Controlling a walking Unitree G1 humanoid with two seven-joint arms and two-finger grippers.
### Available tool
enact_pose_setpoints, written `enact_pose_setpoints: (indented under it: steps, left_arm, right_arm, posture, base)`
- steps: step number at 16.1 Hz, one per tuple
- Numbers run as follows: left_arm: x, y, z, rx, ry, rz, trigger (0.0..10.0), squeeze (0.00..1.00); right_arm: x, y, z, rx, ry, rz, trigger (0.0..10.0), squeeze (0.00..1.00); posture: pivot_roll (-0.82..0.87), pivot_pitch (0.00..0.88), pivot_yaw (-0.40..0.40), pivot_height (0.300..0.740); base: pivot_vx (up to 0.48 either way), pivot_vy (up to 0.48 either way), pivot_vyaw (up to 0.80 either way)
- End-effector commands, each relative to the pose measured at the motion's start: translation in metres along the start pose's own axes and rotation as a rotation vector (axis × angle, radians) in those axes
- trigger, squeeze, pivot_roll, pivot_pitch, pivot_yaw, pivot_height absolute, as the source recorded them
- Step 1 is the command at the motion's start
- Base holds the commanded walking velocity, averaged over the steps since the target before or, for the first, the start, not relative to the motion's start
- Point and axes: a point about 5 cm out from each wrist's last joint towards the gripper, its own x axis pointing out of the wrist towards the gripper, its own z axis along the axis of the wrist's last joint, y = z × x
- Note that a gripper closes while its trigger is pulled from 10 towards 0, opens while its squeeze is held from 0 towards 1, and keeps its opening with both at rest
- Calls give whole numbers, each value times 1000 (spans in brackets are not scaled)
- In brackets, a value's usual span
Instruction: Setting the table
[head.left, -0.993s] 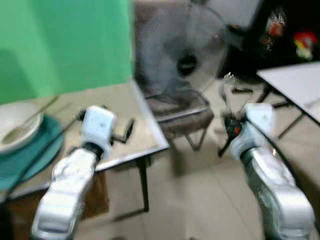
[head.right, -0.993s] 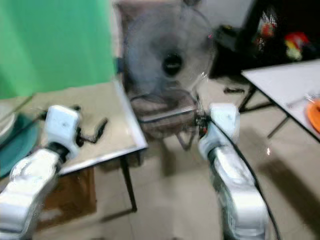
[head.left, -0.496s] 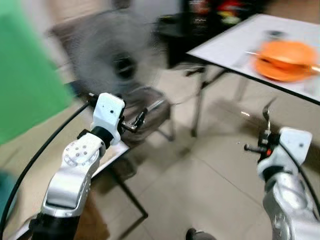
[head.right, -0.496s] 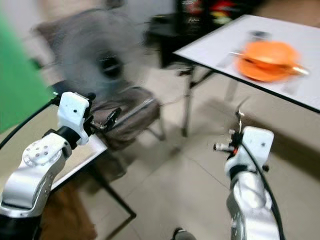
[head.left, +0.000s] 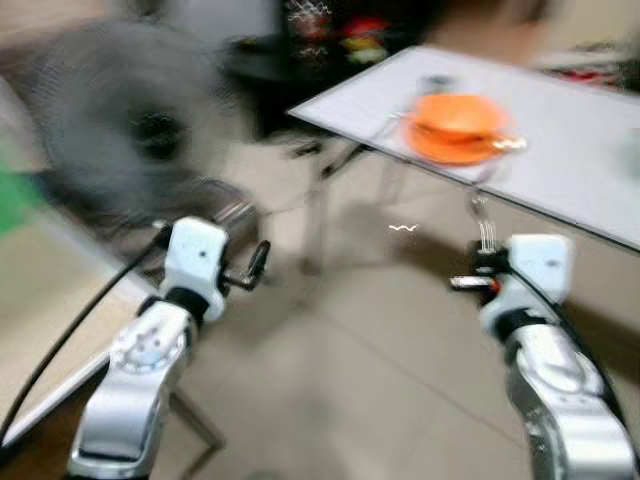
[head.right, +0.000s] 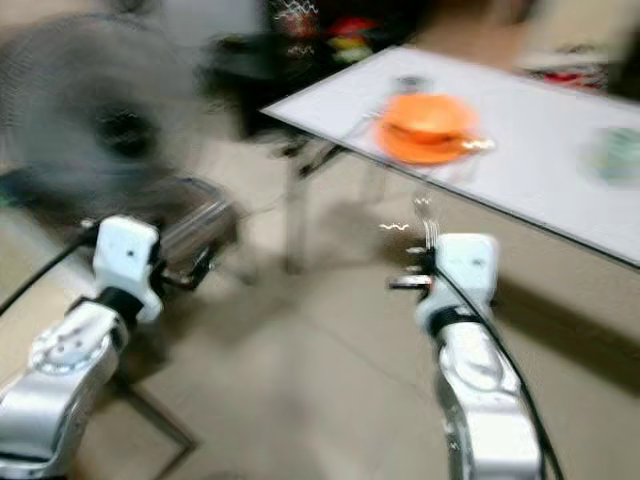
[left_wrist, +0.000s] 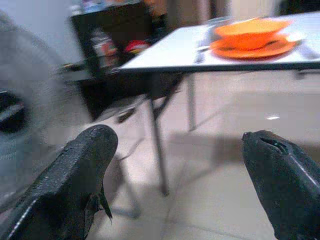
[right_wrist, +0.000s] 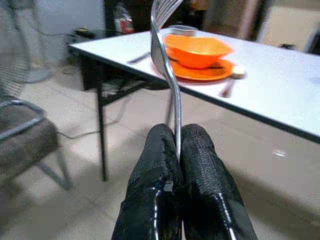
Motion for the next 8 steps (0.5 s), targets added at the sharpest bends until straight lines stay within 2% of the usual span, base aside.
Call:
enact_pose_setpoints:
  steps: [1, 2, 4, 6, 8]
  left_arm:
    - [-1, -3, 4, 11, -13, -5, 10000, 39]
    - [-2, 0, 5, -4, -14, 32, 10000, 24]
    - [-2, 0, 8, -3, -27, 31, 10000, 16]
    - [4, 0, 8, -12, -35, 43, 10000, 8]
    - [10, -6, 13, -5, -54, 11, 10000, 8]
  right_arm:
    - [2, -3, 0, -2, -4, -10, 10000, 0]
    - [1, -5, -4, 19, 13, -32, 10000, 0]
    - [0, -8, -7, 40, 31, -63, 10000, 0]
    - [0, -10, -9, 25, 37, -78, 10000, 0]
    - [-1, -13, -7, 11, 30, -86, 10000, 0]
  posture:
    - [113, 0, -36, 740]
    - [114, 0, -28, 740]
    - [103, 0, -19, 740]
    - [75, 0, 18, 740]
    - [68, 0, 19, 740]
  base:
    - [0, 0, -800]
    - [0, 0, -800]
    - [0, 0, -800]
    - [0, 0, -800]
    - [0, 0, -800]
